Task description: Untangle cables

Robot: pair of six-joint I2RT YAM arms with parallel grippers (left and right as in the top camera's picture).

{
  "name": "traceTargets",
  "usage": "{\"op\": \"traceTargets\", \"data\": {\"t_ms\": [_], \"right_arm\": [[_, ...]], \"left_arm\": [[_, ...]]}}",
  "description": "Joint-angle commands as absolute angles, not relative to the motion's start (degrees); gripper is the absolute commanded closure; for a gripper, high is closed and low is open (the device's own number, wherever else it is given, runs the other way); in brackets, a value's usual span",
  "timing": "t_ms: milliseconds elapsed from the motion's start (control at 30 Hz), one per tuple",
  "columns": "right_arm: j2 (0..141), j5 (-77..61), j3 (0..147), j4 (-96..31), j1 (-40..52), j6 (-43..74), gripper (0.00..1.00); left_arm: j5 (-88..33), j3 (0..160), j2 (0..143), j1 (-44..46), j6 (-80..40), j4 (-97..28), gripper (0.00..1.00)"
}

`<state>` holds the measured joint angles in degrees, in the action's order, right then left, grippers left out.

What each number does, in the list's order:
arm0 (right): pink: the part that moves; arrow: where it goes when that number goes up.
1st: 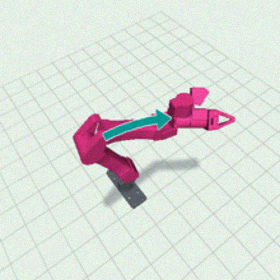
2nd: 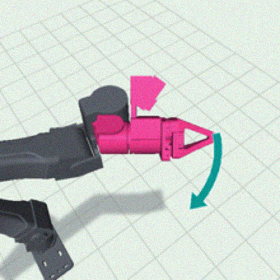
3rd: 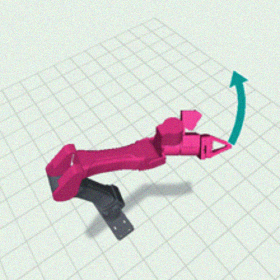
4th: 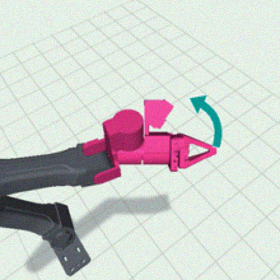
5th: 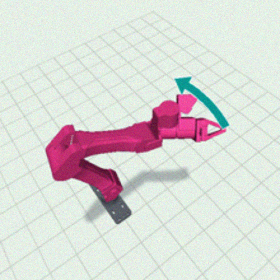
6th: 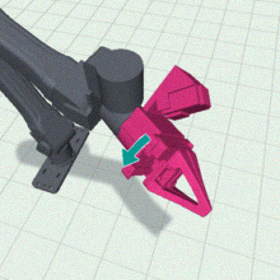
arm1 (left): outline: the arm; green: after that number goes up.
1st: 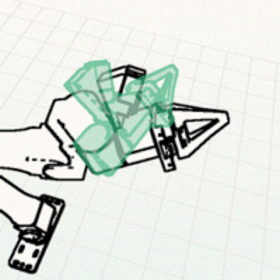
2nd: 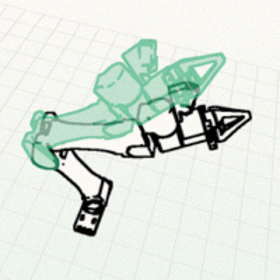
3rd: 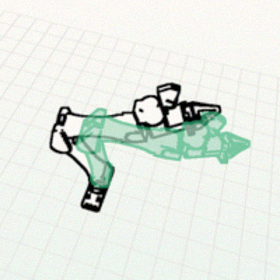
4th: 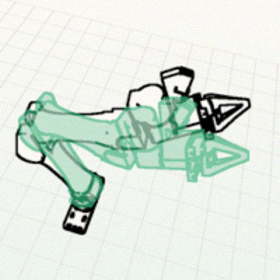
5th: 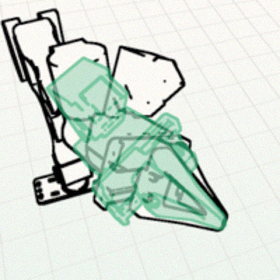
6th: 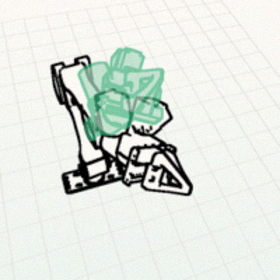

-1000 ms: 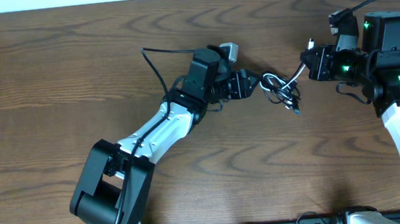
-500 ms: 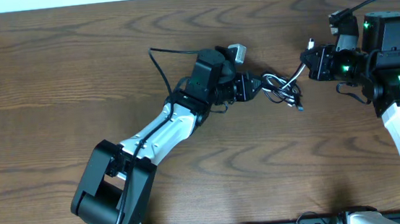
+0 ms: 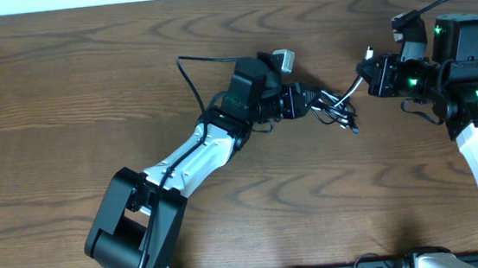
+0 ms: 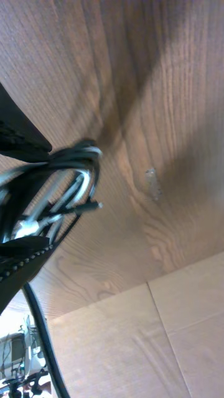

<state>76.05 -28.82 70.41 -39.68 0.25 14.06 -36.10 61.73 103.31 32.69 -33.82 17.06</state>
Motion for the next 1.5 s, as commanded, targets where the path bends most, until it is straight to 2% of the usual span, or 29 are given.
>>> {"op": "traceTargets", "data": {"t_ms": [0, 133, 167, 233, 267, 667, 900, 933, 967, 1033, 1067, 1100, 1467], "right_arm": [[75.5, -30.4, 71.3, -39.7, 0.4, 14.3, 0.99], [75.5, -30.6, 71.3, -39.7, 0.4, 14.3, 0.99], [75.5, -30.6, 71.3, -39.7, 0.4, 14.3, 0.99], [75.5, -30.6, 71.3, -39.7, 0.4, 14.3, 0.99], [75.5, -30.6, 71.3, -39.7, 0.4, 14.3, 0.99], [75.5, -29.9, 71.3, -40.9, 0.4, 13.2, 0.99], [75.5, -23.1, 71.3, -44.6, 0.4, 12.8, 0.99], [75.5, -22.5, 71.3, -44.7, 0.4, 12.8, 0.93], [75.5, -22.0, 71.3, -44.8, 0.4, 12.8, 0.72], [75.5, -21.9, 71.3, -44.8, 0.4, 12.8, 0.18], [75.5, -21.9, 71.3, -44.7, 0.4, 12.8, 0.05], [75.5, -22.0, 71.3, -44.8, 0.4, 12.8, 0.01], [75.7, -22.0, 71.1, -47.9, 0.5, 12.8, 0.01]], "left_arm": [[-36.4, 62.0, 103.7, 32.8, -34.7, 18.0, 0.59], [-36.4, 62.0, 104.2, 33.2, -34.6, 18.5, 0.67], [-36.4, 62.0, 104.5, 33.2, -34.6, 18.6, 0.72], [-36.4, 62.0, 104.7, 33.2, -34.6, 18.6, 0.9], [-36.4, 62.0, 104.8, 33.2, -34.7, 18.6, 0.92], [-36.5, 62.0, 104.8, 32.8, -34.8, 19.1, 0.92], [-39.2, 62.0, 104.0, 28.8, -37.7, 20.3, 0.92], [-40.0, 62.0, 103.8, 28.2, -38.0, 20.3, 0.92], [-40.6, 62.0, 103.6, 27.6, -38.5, 20.3, 0.92], [-41.7, 62.0, 103.4, 26.8, -38.5, 20.3, 0.92], [-42.0, 62.0, 103.3, 26.5, -38.6, 20.3, 0.92], [-42.1, 62.0, 103.1, 26.3, -38.9, 20.3, 0.92], [-42.0, 62.0, 98.5, 26.1, -39.1, 20.6, 0.92]]}}
